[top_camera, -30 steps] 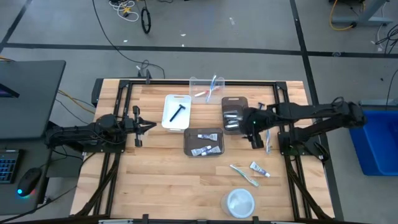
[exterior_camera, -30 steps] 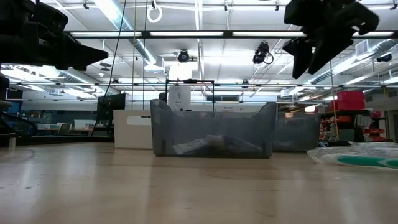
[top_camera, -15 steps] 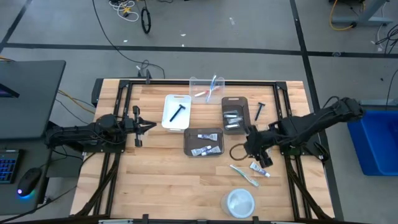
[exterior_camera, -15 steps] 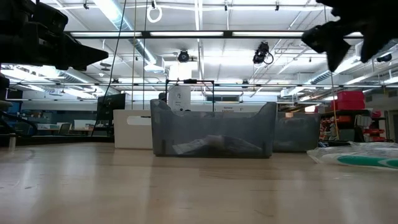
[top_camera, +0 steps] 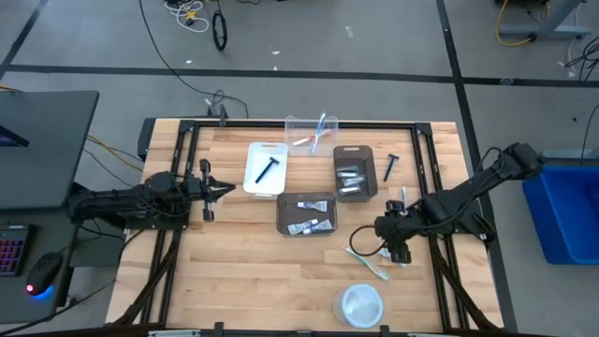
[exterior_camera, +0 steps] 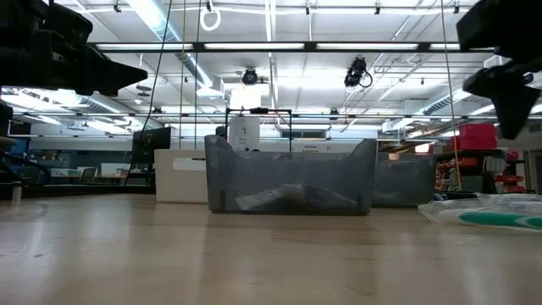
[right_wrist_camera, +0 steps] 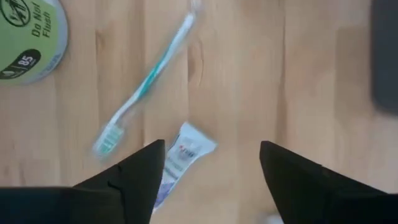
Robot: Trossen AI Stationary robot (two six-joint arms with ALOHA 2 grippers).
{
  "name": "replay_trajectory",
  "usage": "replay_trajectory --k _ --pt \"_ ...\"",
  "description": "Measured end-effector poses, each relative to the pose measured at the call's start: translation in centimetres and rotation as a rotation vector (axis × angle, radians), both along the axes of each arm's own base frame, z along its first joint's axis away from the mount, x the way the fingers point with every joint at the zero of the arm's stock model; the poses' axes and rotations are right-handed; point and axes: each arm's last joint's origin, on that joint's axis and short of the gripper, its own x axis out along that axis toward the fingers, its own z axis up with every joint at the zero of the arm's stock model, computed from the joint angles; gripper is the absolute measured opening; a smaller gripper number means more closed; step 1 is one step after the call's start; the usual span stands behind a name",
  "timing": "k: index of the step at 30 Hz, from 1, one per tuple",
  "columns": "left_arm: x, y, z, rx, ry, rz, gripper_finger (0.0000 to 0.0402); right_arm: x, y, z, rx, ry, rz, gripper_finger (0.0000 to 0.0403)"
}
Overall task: Pick & Place Travel size toiletries
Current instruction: Put the white toothpaste into the bottom black bin
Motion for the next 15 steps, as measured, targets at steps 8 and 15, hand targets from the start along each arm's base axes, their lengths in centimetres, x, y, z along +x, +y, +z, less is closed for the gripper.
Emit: replay_trajectory --k 8,15 --pt "0.0 0.0 0.0 0.0 0.0 0.0 0.0027 -0.6 1.2 -1.4 0.022 0.089 -0.081 0.0321" --pt "0.0 0.0 0.0 0.0 0.0 0.0 0.0027 0.0 1.9 -3.0 0.019 0.193 -0.144 0.033"
